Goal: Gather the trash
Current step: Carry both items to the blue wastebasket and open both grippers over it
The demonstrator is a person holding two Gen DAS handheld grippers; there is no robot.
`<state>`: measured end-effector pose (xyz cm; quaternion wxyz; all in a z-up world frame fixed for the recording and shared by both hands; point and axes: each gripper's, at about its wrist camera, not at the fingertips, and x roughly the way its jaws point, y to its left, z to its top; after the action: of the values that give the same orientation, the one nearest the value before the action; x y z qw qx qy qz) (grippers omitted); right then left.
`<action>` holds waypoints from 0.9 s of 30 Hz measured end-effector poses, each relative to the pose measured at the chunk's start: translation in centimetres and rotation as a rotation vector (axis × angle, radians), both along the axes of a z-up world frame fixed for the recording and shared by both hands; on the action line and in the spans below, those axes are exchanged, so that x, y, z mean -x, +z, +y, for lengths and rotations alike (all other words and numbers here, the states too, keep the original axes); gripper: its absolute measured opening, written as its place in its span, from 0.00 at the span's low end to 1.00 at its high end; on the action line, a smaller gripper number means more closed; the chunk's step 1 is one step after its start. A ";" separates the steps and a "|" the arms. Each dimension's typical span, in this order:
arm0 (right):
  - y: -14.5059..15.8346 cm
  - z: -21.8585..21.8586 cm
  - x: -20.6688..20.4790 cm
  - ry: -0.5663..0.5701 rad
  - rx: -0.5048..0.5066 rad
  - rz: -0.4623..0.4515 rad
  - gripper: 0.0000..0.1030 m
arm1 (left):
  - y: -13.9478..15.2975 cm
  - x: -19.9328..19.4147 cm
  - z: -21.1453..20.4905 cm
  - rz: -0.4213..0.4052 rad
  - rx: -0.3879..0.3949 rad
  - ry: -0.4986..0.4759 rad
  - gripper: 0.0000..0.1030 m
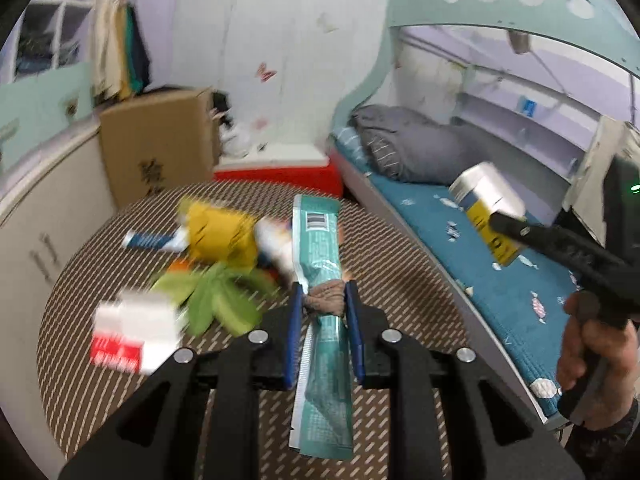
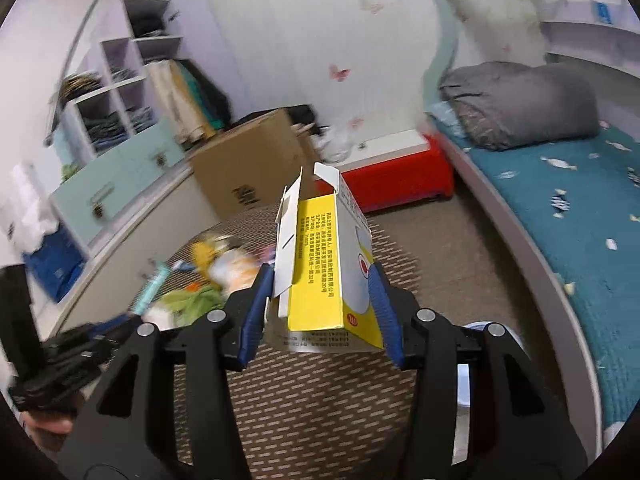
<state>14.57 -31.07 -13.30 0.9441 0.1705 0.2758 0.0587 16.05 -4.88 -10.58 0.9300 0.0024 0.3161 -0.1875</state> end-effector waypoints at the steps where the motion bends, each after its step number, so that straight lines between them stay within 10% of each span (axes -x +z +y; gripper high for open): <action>1: -0.4 -1.0 -0.4 -0.018 -0.004 0.015 0.47 | 0.3 -0.7 -1.2 -0.008 -0.001 -0.022 0.20; 15: -16.7 -16.4 -8.8 -0.263 -0.178 0.354 0.36 | -3.6 -9.3 -14.8 0.134 -0.016 -0.235 0.20; 17: -17.6 -17.0 -8.1 -0.282 -0.200 0.353 0.57 | -4.3 -9.8 -16.0 0.148 -0.030 -0.262 0.20; 27: -16.7 -20.3 -3.0 -0.381 -0.270 0.265 0.92 | -8.3 -12.0 -25.5 0.244 -0.090 -0.371 0.20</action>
<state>17.58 -51.41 -29.96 0.8625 0.3499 0.3497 -0.1065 28.02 -30.34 -18.83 0.8333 0.0795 0.4285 -0.3400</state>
